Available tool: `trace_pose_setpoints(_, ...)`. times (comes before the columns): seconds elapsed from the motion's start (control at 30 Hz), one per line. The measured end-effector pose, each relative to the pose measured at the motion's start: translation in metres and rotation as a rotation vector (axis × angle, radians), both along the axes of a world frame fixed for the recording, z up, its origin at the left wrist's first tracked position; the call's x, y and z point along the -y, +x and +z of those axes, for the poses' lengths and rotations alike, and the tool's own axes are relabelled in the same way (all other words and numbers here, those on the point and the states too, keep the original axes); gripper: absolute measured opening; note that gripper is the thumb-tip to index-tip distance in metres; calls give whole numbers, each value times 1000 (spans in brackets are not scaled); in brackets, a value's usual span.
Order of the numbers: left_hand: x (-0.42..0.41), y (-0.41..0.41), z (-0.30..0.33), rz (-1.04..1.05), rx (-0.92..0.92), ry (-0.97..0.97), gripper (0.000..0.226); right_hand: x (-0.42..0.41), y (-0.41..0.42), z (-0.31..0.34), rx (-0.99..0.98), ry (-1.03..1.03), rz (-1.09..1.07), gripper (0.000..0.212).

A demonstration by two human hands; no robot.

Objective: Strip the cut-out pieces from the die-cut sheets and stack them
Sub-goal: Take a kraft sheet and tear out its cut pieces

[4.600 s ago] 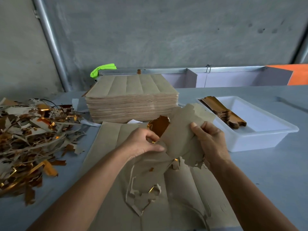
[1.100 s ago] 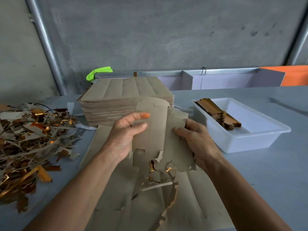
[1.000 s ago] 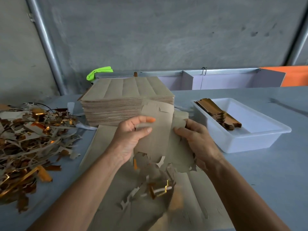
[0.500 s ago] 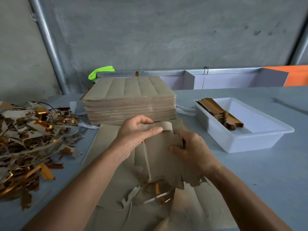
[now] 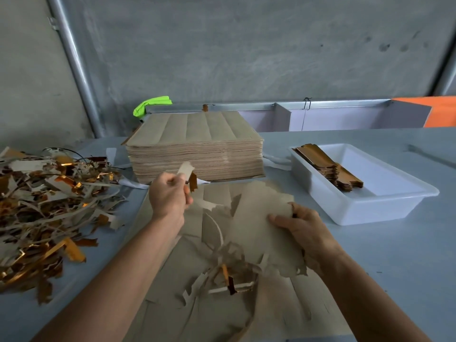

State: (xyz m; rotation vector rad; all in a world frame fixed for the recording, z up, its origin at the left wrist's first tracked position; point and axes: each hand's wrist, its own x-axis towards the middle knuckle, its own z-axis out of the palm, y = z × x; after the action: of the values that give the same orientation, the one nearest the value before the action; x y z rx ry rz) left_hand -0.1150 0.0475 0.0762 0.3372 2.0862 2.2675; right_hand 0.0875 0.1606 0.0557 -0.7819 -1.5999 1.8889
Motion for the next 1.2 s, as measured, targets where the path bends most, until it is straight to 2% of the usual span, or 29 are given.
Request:
trace_pose_setpoints(0.1,6,-21,-12,113,-98,-115,18,-10,6,-6,-33,-131,-154,10)
trace_pose_setpoints(0.27,27,-49,-28,256,-187,-269,10,-32,21,-10,-73,-201,-375,9)
trace_pose_setpoints(0.4,37,-56,-30,308,-232,-315,9,-45,33,-10,-114,-180,-512,24)
trace_pose_setpoints(0.47,37,-51,-25,147,-206,-243,14,-46,35,-11,-128,-168,-530,29)
trace_pose_setpoints(0.53,35,-40,-20,-187,-139,-235,58,-42,32,-14,-137,-157,-501,29)
trace_pose_setpoints(0.57,34,-34,-19,-312,-134,-351,79,-39,31,-15,-139,-147,-481,27)
trace_pose_setpoints(0.6,34,-28,-19,-387,-167,-501,88,-37,29,-15,-141,-134,-464,25)
trace_pose_setpoints(0.63,35,-23,-20,-412,-237,-652,90,-34,27,-16,-141,-117,-448,23)
trace_pose_setpoints(0.73,43,-10,-27,-271,-444,-1100,75,-27,21,-16,-129,-65,-407,17)
trace_pose_setpoints(0.8,47,-4,-35,-307,-374,-1296,83,-21,17,-16,-124,-46,-375,17)
trace_pose_setpoints(0.87,50,6,-43,-458,-278,-1421,101,-14,12,-16,-114,-23,-316,18)
trace_pose_setpoints(0.93,49,10,-46,-501,-253,-1404,100,-6,6,-15,-111,22,-244,20)
trace_pose_setpoints(1.07,46,4,-43,-469,-152,-1244,68,4,-4,-15,-78,142,-124,16)
trace_pose_setpoints(1.13,46,-1,-44,-502,-48,-1054,53,6,-8,-13,-86,173,-105,16)
trace_pose_setpoints(1.2,48,-3,-39,-507,-24,-846,33,5,-10,-11,-98,199,-102,18)
